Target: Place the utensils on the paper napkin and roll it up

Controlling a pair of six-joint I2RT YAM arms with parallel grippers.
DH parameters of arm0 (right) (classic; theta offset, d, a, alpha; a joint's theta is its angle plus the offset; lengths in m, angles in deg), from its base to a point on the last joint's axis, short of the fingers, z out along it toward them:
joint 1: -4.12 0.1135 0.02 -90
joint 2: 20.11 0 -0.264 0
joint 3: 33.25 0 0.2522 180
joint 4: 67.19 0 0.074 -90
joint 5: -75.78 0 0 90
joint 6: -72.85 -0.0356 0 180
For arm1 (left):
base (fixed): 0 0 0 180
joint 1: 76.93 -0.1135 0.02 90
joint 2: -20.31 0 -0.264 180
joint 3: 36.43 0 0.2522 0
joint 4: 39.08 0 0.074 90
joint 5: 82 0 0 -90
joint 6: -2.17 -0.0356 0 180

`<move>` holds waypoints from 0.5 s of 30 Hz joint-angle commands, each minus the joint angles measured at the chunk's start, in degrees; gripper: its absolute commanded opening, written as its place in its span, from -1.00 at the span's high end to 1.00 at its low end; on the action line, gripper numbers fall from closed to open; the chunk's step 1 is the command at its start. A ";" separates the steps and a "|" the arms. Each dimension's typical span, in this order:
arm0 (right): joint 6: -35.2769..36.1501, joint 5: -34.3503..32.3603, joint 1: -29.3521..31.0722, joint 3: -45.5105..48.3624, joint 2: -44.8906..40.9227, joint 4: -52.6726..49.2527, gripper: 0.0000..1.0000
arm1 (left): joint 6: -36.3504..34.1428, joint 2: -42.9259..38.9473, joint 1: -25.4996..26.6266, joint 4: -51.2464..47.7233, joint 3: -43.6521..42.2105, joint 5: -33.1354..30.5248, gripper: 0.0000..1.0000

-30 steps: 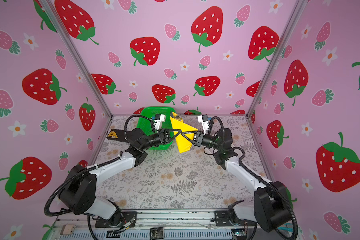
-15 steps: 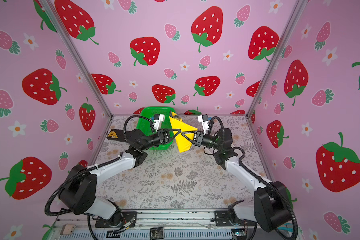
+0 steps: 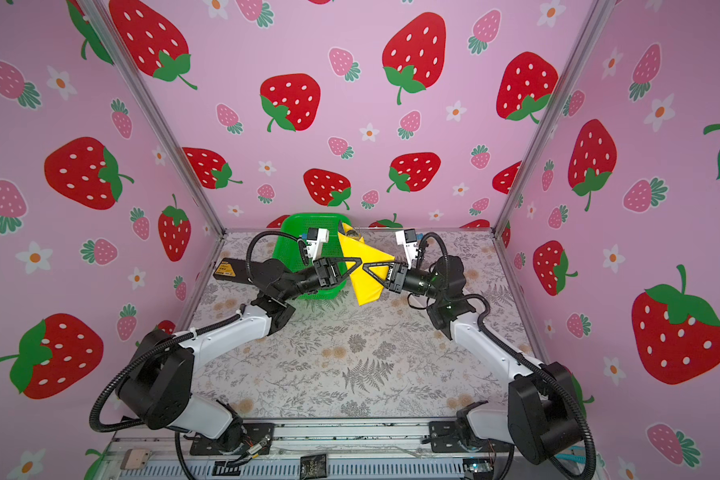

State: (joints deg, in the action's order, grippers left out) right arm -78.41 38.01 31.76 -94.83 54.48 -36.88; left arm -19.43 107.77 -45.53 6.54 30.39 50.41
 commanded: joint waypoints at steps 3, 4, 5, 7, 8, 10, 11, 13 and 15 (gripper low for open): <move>-1.42 3.15 0.23 -2.59 0.33 3.87 0.65 | 0.94 -1.09 0.24 5.76 0.71 -0.25 1.00; -1.68 3.44 0.27 -2.80 0.55 3.96 0.65 | 1.08 -0.95 0.22 6.00 0.67 -0.23 1.00; -1.81 3.67 0.29 -2.90 0.79 3.91 0.66 | 1.25 -0.89 0.20 6.22 0.69 -0.23 1.00; -1.85 3.67 0.25 -2.86 0.91 3.90 0.70 | 1.45 -0.72 0.24 6.79 0.72 -0.27 1.00; -1.98 3.64 0.25 -2.90 1.01 3.90 0.70 | 1.57 -0.73 0.23 6.83 0.71 -0.31 1.00; -2.11 3.67 0.31 -2.90 1.25 4.00 0.73 | 1.64 -0.81 0.24 6.82 0.69 -0.31 1.00; -2.25 3.76 0.31 -2.90 1.26 4.07 0.74 | 1.53 -0.88 0.24 6.81 0.67 -0.25 1.00; -2.55 3.88 0.30 -2.90 1.27 4.43 0.76 | 1.33 -0.98 0.20 6.63 0.68 -0.27 1.00; -2.88 4.02 0.39 -2.87 1.25 5.03 0.82 | 1.31 -1.02 0.20 6.51 0.64 -0.31 1.00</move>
State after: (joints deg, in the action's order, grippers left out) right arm -80.22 40.65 31.87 -95.94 55.52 -35.17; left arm -18.95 107.77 -45.53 7.80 30.39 50.41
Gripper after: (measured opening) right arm 0.101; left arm 0.104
